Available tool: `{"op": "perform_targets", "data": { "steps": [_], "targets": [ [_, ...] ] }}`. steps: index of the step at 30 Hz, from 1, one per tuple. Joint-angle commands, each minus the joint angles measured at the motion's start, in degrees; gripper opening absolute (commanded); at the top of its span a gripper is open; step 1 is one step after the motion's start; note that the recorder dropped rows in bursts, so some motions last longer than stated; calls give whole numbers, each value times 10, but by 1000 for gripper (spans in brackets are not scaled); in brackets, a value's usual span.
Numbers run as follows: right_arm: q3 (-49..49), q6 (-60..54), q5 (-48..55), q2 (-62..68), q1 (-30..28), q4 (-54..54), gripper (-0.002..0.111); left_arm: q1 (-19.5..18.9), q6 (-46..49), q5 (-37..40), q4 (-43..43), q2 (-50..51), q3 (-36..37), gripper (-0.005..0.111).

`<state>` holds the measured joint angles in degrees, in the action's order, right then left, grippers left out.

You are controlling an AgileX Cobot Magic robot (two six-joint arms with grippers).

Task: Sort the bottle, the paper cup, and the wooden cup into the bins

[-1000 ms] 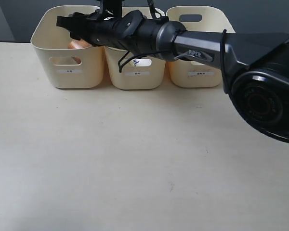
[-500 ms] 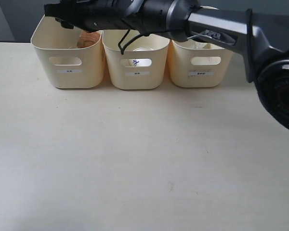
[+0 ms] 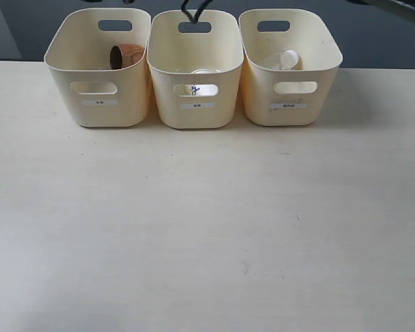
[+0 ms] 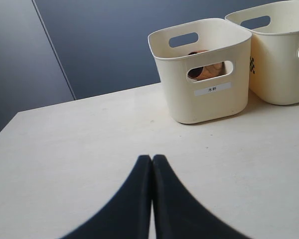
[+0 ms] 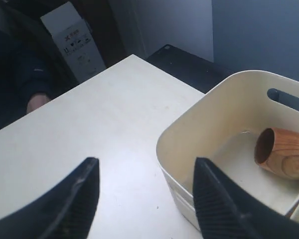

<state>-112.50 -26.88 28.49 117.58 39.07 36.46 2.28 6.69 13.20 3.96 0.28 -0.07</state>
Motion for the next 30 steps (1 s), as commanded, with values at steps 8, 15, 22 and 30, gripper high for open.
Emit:
{"op": "perform_targets", "data": {
  "steps": [8, 15, 22, 30],
  "targets": [
    [-3, 126, 137, -83, -4, -191, 54, 2, -1, -3, 0, -3, 1, 0],
    [-3, 126, 187, -142, -4, -199, 54, 2, -1, -3, 0, -3, 1, 0],
    [5, 145, 277, -209, -4, -260, 54, 2, -1, -3, 0, -3, 1, 0],
    [85, 146, 264, -318, -4, -261, 54, 2, -1, -3, 0, -3, 1, 0]
  ]
}}
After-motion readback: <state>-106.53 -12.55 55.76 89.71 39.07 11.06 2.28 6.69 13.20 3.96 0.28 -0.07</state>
